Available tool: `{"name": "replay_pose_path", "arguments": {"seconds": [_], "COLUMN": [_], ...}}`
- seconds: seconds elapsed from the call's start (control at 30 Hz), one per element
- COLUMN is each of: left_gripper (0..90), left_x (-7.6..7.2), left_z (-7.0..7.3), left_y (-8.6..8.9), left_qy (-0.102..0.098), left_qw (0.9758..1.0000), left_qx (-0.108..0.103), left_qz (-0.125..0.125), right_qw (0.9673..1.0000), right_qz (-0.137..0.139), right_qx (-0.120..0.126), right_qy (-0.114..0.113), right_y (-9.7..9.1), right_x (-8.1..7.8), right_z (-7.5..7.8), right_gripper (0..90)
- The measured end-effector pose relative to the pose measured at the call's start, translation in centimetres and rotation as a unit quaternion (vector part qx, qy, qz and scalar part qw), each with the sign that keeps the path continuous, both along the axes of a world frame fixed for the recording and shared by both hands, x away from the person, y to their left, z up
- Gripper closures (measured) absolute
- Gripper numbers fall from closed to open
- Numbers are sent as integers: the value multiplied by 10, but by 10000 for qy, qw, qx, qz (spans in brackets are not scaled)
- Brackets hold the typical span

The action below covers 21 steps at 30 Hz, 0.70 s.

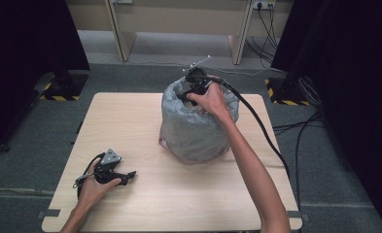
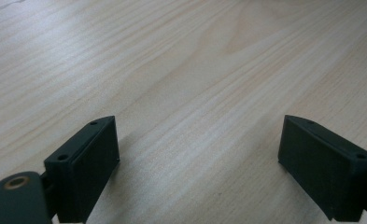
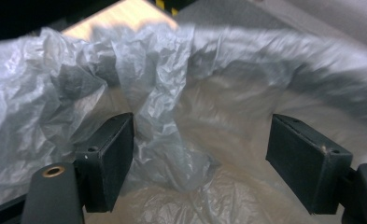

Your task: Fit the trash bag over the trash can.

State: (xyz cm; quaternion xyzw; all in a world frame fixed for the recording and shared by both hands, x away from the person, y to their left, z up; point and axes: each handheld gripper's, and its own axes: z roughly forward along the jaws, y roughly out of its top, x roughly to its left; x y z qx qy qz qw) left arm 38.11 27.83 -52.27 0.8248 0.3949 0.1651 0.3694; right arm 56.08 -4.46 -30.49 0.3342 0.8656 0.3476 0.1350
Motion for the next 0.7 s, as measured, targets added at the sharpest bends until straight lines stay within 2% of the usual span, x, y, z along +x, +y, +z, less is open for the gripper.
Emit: {"name": "replay_pose_path", "arguments": {"seconds": [0.07, 0.17, 0.3, 0.37, 0.47, 0.57, 0.63, 0.7], "left_gripper": [113, 113, 113, 113, 114, 113, 113, 113], "left_x": [0, 0, 0, 0, 0, 0, 0, 0], "left_z": [0, 0, 0, 0, 0, 0, 0, 0], "left_y": [0, 0, 0, 0, 0, 0, 0, 0], "left_qy": [-1, -1, -1, 0, 0, 0, -1, 0], "left_qw": [10000, 10000, 10000, 10000, 10000, 10000, 10000, 10000], "left_qx": [2, 3, 3, 1, 1, -2, 0, -1], "left_qz": [0, -1, -1, -1, -1, 0, 0, 0], "right_qw": [9998, 9984, 9972, 9972, 9990, 9999, 9988, 9978], "right_qz": [65, 105, 151, 165, 117, -147, -363, -563], "right_qx": [-168, -436, -593, -622, -383, -2, 285, 283], "right_qy": [86, 354, 430, 372, 176, -49, -160, -205], "right_y": [1, 3, 4, 3, -5, -16, -25, -30], "right_x": [1, 4, 3, 2, -4, -10, -12, -12], "right_z": [-7, -14, -17, -14, -2, 15, 25, 29], "right_gripper": [240, 242, 238, 239, 243, 240, 242, 237]}}
